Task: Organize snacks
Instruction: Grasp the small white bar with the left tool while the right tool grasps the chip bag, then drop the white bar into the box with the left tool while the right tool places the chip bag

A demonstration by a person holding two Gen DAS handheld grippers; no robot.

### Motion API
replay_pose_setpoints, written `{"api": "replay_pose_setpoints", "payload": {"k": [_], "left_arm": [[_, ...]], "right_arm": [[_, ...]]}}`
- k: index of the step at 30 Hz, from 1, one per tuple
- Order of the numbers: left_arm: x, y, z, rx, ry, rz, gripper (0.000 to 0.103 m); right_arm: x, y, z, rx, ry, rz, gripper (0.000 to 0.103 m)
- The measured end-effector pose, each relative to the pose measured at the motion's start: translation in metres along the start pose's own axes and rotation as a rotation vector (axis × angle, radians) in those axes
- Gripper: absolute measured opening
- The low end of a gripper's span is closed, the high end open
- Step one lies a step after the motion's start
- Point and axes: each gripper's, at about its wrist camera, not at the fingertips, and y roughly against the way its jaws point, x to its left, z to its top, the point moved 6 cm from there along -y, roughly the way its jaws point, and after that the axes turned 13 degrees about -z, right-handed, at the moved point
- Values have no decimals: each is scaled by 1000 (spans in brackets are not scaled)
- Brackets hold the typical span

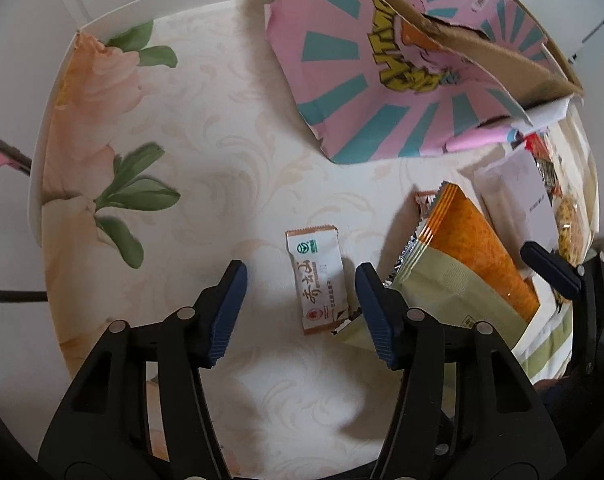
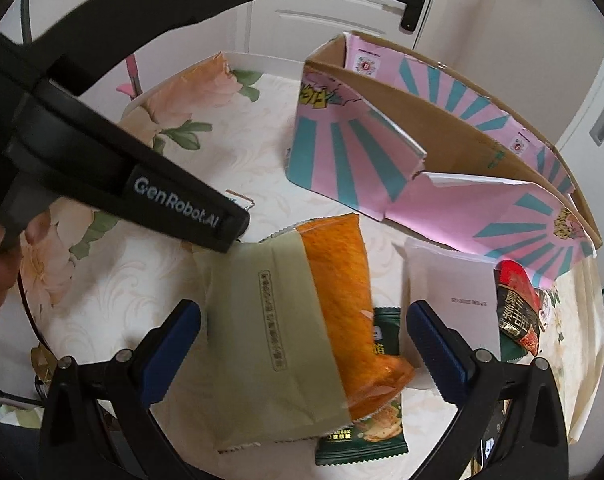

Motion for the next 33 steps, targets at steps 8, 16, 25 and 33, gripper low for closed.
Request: {"api": "replay_pose_setpoints", "payload": {"k": [8, 16, 25, 33], "left_arm": [[-13, -5, -1, 34, -120, 79, 29], [5, 5, 8, -8, -41, -12, 20], [31, 25, 9, -59, -1, -65, 20], [15, 61, -7, -124, 5, -92, 20]], "right_arm": [[15, -7, -2, 2, 66, 9, 102], [24, -15, -3, -1, 116, -7, 93], [19, -11, 2, -12, 104, 12, 67], [8, 6, 14, -26, 59, 13, 63]]}}
